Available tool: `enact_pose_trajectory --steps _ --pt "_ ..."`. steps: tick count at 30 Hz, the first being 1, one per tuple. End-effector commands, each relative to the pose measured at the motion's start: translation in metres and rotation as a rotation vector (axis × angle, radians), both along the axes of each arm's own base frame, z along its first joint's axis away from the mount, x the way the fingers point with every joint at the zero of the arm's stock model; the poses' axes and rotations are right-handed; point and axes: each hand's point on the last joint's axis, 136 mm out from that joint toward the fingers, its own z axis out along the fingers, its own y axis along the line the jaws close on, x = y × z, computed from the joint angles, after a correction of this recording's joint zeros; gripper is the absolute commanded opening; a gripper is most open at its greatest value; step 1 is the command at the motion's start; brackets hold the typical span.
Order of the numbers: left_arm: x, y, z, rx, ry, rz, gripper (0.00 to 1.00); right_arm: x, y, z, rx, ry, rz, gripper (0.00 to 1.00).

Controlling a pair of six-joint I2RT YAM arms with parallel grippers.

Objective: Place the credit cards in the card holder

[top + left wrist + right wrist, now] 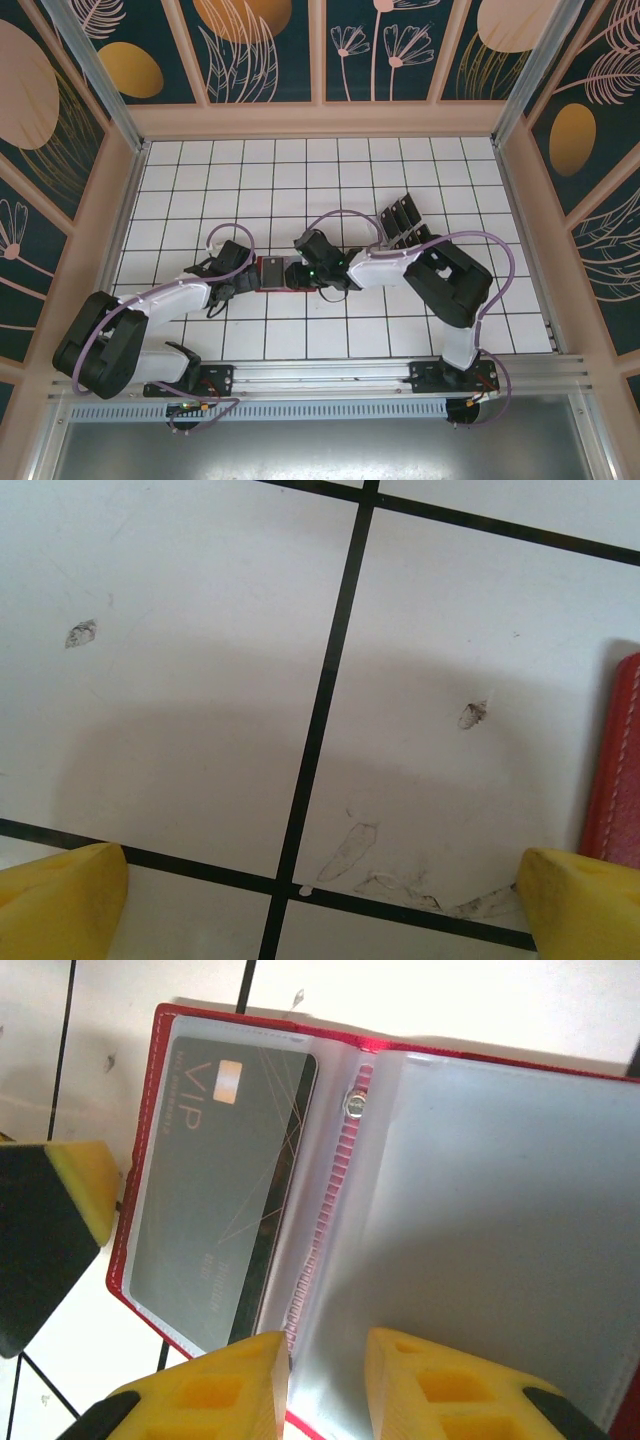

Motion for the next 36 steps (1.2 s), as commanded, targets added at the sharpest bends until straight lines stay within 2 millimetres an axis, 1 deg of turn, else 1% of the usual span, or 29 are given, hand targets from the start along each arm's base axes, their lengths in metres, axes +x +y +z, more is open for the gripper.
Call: enact_pose_trajectory --steps 1,6,11,13,15,17,29,36 --pt "-0.009 -0.022 -0.002 -0.099 0.057 -0.051 0.98 0.002 -0.028 -0.018 -0.099 0.017 -0.041 0.28" --pt "-0.012 -0.019 -0.004 -0.088 0.061 -0.048 0.99 0.005 -0.019 0.000 -0.065 -0.006 -0.028 0.26" --pt "-0.014 -0.019 -0.009 -0.091 0.070 -0.051 0.98 0.004 -0.007 0.017 -0.029 -0.025 -0.012 0.16" --pt "-0.014 -0.020 -0.010 -0.095 0.072 -0.053 0.98 0.003 -0.004 0.020 -0.023 -0.029 -0.007 0.12" --pt "-0.013 -0.021 -0.010 -0.097 0.074 -0.058 0.99 0.003 0.000 0.022 -0.017 -0.030 -0.003 0.06" --pt "-0.013 -0.022 -0.011 -0.096 0.075 -0.063 0.99 0.003 0.003 0.022 -0.013 -0.030 0.000 0.00" --pt "-0.014 -0.024 -0.015 -0.101 0.087 -0.073 0.99 0.004 0.011 0.009 -0.025 -0.009 0.009 0.00" --pt "-0.015 -0.026 -0.017 -0.105 0.095 -0.081 0.98 0.004 0.019 0.005 -0.022 0.001 0.023 0.00"
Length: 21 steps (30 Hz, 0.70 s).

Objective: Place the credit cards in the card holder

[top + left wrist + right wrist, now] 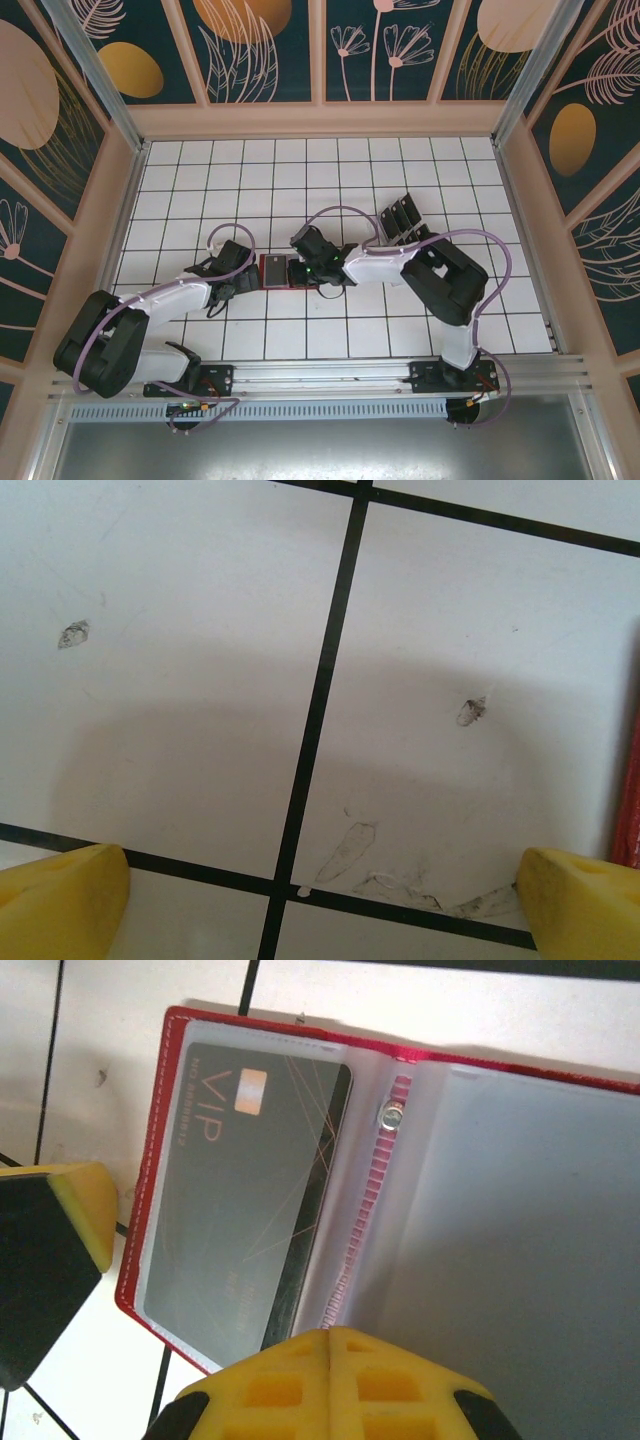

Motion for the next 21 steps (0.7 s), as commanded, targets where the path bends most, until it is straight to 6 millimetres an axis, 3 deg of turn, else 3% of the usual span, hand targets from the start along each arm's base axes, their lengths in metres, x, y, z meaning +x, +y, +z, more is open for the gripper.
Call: enact_pose_trajectory --steps 1,15,21 --pt "-0.015 -0.025 -0.016 -0.111 0.090 -0.068 0.98 0.000 0.013 0.004 0.015 -0.001 0.020 0.00" --pt "-0.022 -0.031 -0.027 -0.138 0.115 -0.083 0.98 -0.007 0.037 0.002 0.035 0.020 0.060 0.00" --pt "-0.023 -0.032 -0.027 -0.138 0.114 -0.085 0.98 -0.005 0.037 0.018 0.064 0.002 0.042 0.00"
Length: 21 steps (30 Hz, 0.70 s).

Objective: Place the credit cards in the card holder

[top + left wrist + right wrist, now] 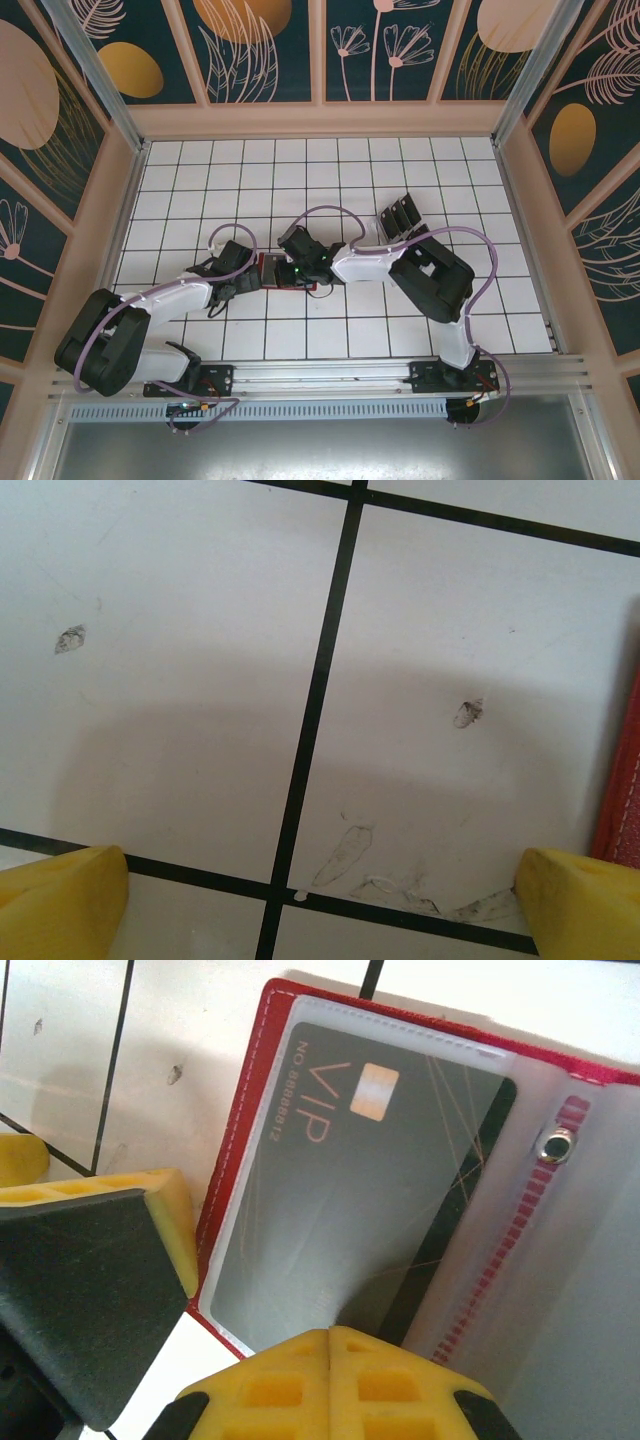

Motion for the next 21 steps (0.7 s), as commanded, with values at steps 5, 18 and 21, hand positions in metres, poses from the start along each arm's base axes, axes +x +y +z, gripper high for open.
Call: enact_pose_trajectory --steps 5,18,21 --pt "-0.024 -0.030 -0.025 -0.147 0.114 -0.078 0.98 0.003 -0.013 0.027 0.030 -0.040 -0.060 0.00" --pt "-0.024 -0.030 -0.027 -0.142 0.121 -0.084 0.99 0.003 -0.027 0.000 -0.043 -0.019 -0.079 0.00" --pt "-0.024 -0.030 -0.028 -0.142 0.122 -0.086 0.99 0.004 -0.027 -0.005 -0.051 -0.012 -0.077 0.00"
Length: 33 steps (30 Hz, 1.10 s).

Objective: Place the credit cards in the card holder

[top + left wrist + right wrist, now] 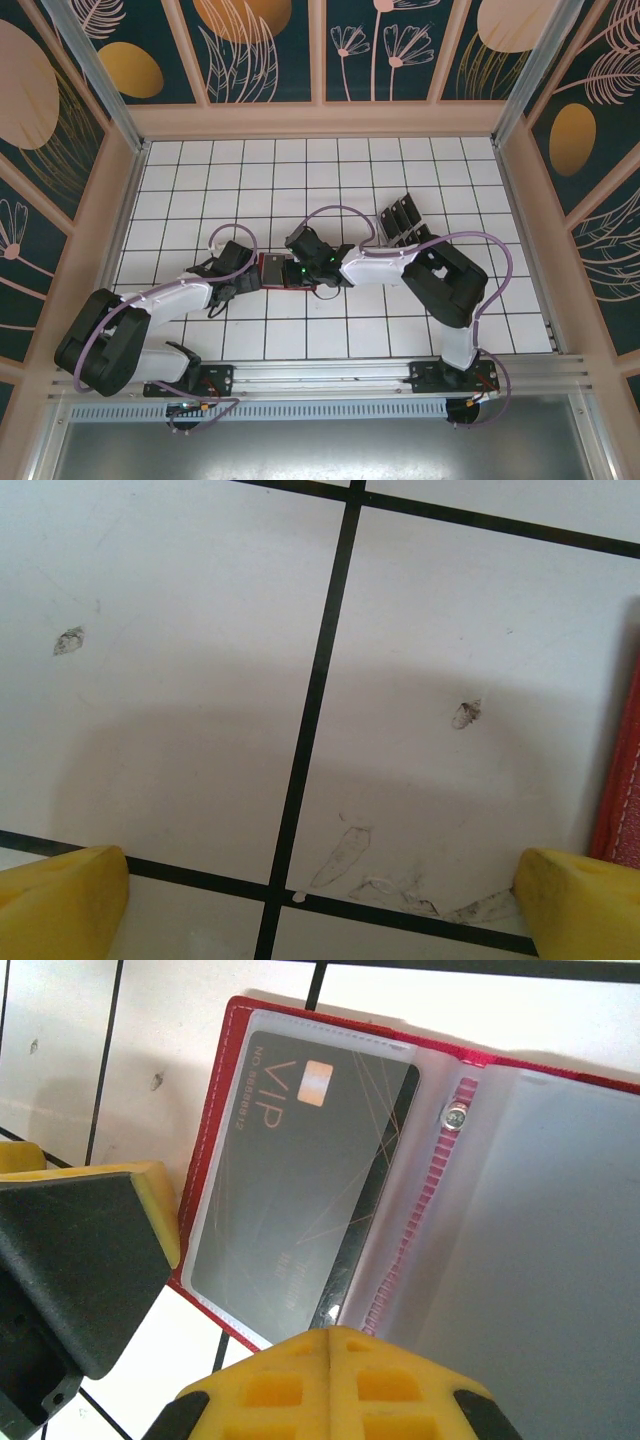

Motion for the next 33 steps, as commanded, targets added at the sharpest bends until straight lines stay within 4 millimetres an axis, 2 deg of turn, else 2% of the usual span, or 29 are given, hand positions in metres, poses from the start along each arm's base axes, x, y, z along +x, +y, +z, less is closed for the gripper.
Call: enact_pose_trajectory --steps 1,6,25,33 --pt "-0.024 -0.030 -0.026 -0.145 0.122 -0.084 0.98 0.003 -0.006 -0.014 -0.040 0.010 -0.020 0.00" --pt "-0.025 -0.031 -0.028 -0.146 0.128 -0.086 0.99 0.004 0.001 -0.020 -0.039 0.021 -0.005 0.00" --pt "-0.028 -0.035 -0.034 -0.168 0.138 -0.094 0.98 -0.001 0.034 -0.016 0.012 0.050 0.055 0.00" --pt "-0.026 -0.035 -0.030 -0.164 0.130 -0.092 0.98 -0.002 0.033 -0.006 0.046 0.058 0.050 0.00"
